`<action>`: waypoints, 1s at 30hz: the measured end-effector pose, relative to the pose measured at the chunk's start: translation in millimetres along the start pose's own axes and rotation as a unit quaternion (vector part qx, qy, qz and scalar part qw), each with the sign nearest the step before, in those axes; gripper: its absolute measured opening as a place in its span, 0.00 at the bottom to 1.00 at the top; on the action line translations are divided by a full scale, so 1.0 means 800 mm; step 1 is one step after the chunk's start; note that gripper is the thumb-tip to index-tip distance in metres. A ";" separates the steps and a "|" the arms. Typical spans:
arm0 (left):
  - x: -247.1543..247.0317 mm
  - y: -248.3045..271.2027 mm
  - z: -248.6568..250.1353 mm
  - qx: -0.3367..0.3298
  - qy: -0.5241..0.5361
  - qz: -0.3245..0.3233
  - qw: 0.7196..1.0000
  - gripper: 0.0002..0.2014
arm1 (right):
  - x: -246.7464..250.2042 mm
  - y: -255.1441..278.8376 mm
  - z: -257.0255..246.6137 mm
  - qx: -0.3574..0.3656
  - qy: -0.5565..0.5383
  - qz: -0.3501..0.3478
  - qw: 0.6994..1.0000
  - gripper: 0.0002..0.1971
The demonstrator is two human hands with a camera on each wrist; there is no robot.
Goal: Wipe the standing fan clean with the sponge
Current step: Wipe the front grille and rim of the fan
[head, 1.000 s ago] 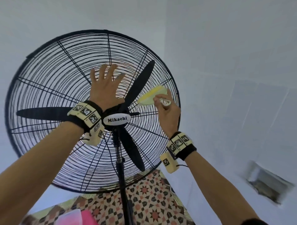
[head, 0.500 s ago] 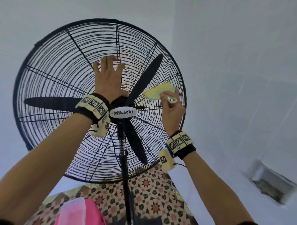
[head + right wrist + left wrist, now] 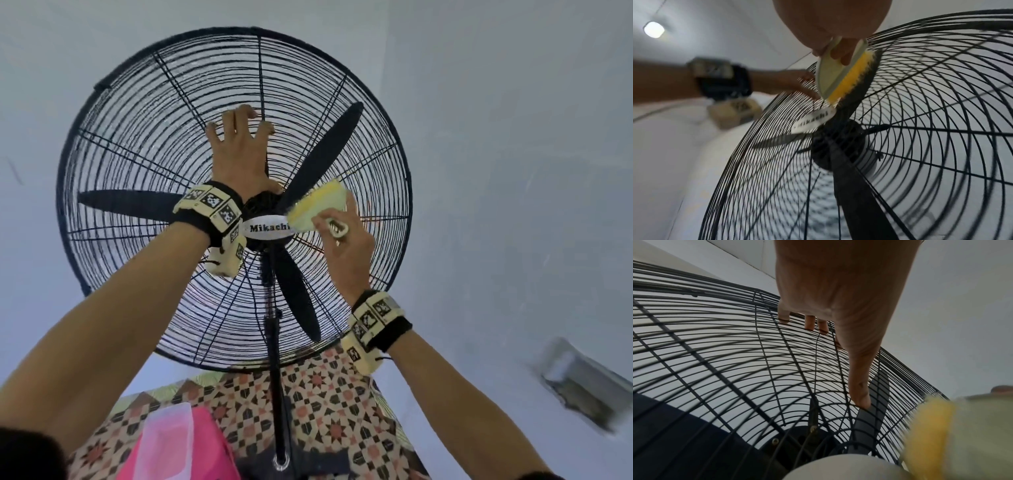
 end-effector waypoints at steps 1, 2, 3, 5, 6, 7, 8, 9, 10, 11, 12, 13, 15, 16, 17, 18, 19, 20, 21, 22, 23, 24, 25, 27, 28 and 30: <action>-0.001 0.000 0.000 0.000 0.001 0.001 1.000 0.54 | -0.005 0.011 -0.005 0.012 -0.004 -0.024 1.000 0.06; -0.001 0.000 0.000 0.000 0.001 0.002 1.000 0.54 | -0.008 0.018 -0.009 0.023 -0.001 -0.042 0.999 0.07; -0.001 0.000 0.000 0.000 0.002 0.003 1.000 0.54 | -0.008 0.021 -0.012 0.030 0.000 -0.053 0.998 0.07; -0.001 0.001 0.000 0.000 0.002 0.007 1.000 0.54 | -0.003 0.016 -0.013 0.037 0.002 -0.054 0.998 0.07; -0.001 0.001 0.000 -0.001 0.002 0.010 1.000 0.54 | 0.001 0.010 -0.011 0.041 0.009 -0.054 0.998 0.06; -0.001 0.001 0.000 -0.002 0.001 0.013 1.000 0.54 | 0.006 0.004 -0.007 0.044 0.018 -0.055 0.997 0.07; -0.001 0.001 0.000 -0.002 0.001 0.014 1.000 0.54 | 0.010 -0.003 0.000 0.043 0.027 -0.048 0.998 0.07; -0.001 0.001 0.000 -0.002 -0.001 0.011 1.000 0.54 | 0.017 -0.010 0.007 0.037 0.032 -0.027 0.998 0.08; -0.001 0.000 0.001 0.000 -0.004 0.007 1.000 0.54 | 0.024 -0.017 0.015 0.027 0.038 0.008 0.999 0.08; -0.001 -0.001 0.001 0.001 -0.007 0.002 1.000 0.54 | 0.031 -0.022 0.021 0.011 0.042 0.051 0.998 0.08; 0.000 -0.002 0.002 0.003 -0.009 -0.003 1.000 0.54 | 0.035 -0.025 0.024 0.000 0.043 0.087 0.995 0.07; 0.000 -0.002 0.002 0.005 -0.010 -0.005 1.000 0.55 | 0.035 -0.026 0.022 0.000 0.044 0.102 0.994 0.07; -0.001 -0.002 0.003 0.005 -0.009 -0.004 1.000 0.55 | 0.021 -0.015 0.011 0.034 0.056 0.062 0.996 0.07; -0.001 -0.002 0.004 0.004 -0.008 -0.002 1.000 0.55 | 0.010 -0.005 0.005 0.063 0.061 0.014 0.996 0.08; -0.002 -0.002 0.003 0.004 -0.006 -0.001 1.000 0.55 | 0.001 0.004 0.001 0.091 0.071 -0.035 0.993 0.09; -0.002 -0.002 0.002 0.003 -0.004 -0.001 1.000 0.55 | -0.002 0.009 0.001 0.108 0.083 -0.066 0.988 0.10; -0.002 -0.002 0.001 0.002 -0.002 -0.001 1.000 0.55 | 0.001 0.006 0.005 0.107 0.090 -0.070 0.988 0.10; -0.002 -0.002 -0.001 0.001 -0.002 -0.001 1.000 0.55 | 0.008 -0.001 0.011 0.092 0.091 -0.045 0.991 0.10; -0.002 -0.002 -0.002 0.001 -0.004 0.000 1.000 0.55 | 0.019 -0.012 0.018 0.071 0.091 0.000 0.993 0.09; -0.002 -0.002 -0.003 -0.001 -0.005 0.001 1.000 0.55 | 0.030 -0.022 0.023 0.052 0.093 0.048 0.993 0.08; -0.002 -0.002 -0.003 -0.002 -0.006 0.002 1.000 0.54 | 0.039 -0.031 0.027 0.039 0.097 0.089 0.991 0.07; -0.002 -0.001 -0.001 -0.001 -0.007 0.003 1.000 0.54 | 0.044 -0.036 0.027 0.035 0.099 0.112 0.988 0.07; -0.002 -0.001 0.000 -0.001 -0.007 0.004 1.000 0.54 | 0.043 -0.036 0.023 0.039 0.096 0.112 0.988 0.07; -0.003 0.000 0.003 -0.001 -0.004 0.006 1.000 0.54 | 0.029 -0.025 0.009 0.059 0.082 0.059 0.993 0.08; -0.003 -0.001 0.003 -0.003 0.000 0.009 1.000 0.54 | 0.020 -0.017 0.004 0.065 0.070 0.016 0.995 0.08; -0.004 0.000 0.001 -0.006 0.006 0.016 1.000 0.54 | 0.004 -0.003 -0.002 0.081 0.068 -0.072 0.992 0.11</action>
Point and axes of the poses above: each hand's wrist, its own y-axis away from the middle knuckle, its own x-axis out of the back of the hand, z = x × y, the point moved 4 cm from there along -y, towards the middle knuckle, and after that the axes turned 13 degrees about x, right-handed, at the moved point
